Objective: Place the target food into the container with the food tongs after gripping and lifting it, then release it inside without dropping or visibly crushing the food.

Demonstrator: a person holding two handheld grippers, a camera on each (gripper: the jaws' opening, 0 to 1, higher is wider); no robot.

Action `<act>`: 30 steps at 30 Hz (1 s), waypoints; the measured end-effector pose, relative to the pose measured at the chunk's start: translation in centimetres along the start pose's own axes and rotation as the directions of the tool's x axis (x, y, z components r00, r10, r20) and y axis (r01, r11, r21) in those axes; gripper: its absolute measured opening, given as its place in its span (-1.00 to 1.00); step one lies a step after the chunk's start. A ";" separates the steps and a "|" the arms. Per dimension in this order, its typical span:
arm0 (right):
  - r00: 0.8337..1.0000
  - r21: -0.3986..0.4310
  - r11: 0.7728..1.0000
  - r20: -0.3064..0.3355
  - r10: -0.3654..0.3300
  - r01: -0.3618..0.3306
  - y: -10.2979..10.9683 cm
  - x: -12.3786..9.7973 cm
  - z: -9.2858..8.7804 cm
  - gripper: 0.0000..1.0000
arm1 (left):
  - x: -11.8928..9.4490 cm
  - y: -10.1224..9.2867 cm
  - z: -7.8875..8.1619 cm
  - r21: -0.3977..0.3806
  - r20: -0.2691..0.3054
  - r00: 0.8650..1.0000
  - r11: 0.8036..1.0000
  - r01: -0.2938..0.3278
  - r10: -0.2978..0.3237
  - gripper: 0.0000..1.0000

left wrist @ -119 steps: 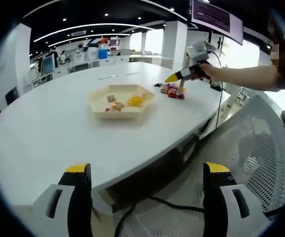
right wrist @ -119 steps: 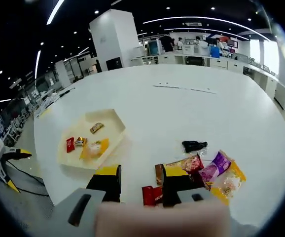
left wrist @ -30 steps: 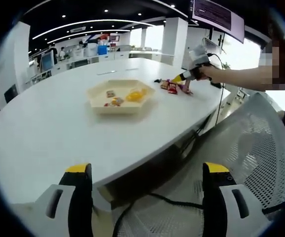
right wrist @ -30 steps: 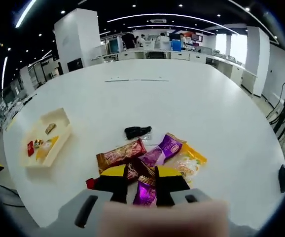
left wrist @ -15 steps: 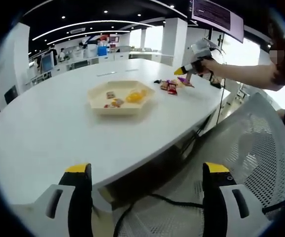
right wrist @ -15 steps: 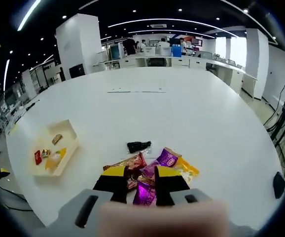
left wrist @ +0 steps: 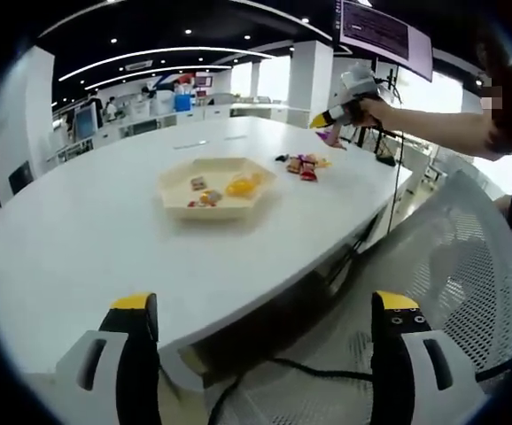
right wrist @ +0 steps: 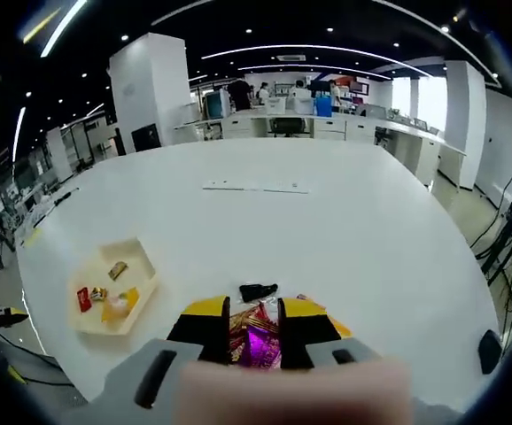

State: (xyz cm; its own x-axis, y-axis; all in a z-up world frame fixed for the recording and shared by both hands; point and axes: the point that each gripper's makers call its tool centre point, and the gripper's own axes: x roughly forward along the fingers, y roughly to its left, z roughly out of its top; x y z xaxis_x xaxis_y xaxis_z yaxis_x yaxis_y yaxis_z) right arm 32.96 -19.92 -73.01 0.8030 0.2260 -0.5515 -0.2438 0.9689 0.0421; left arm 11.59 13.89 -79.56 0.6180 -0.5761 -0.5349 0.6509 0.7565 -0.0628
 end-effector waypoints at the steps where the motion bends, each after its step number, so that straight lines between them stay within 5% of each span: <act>1: 1.000 0.001 1.000 0.001 0.003 -0.003 0.1 -0.1 0.2 -0.60 | 0.0 -0.1 0.0 -0.001 0.000 1.000 1.000 0.004 -0.004 0.96; 18: 0.999 -0.054 0.998 0.047 0.027 -0.024 2.2 -1.6 5.0 -0.59 | 0.0 -0.5 0.8 0.010 0.049 0.998 0.999 0.030 -0.031 0.97; 30: 0.996 -0.117 0.991 0.049 0.070 -0.064 6.1 -0.5 7.3 -0.59 | -0.2 -0.5 1.1 0.023 0.063 0.998 0.999 0.023 -0.024 0.97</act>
State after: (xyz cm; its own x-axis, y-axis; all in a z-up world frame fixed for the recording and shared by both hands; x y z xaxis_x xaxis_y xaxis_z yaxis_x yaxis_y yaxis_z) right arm 34.98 -13.35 -66.41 0.8097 0.2981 -0.5055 -0.3567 0.9340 -0.0205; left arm 11.61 13.36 -78.51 0.6286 -0.6127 -0.4791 0.6750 0.7357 -0.0553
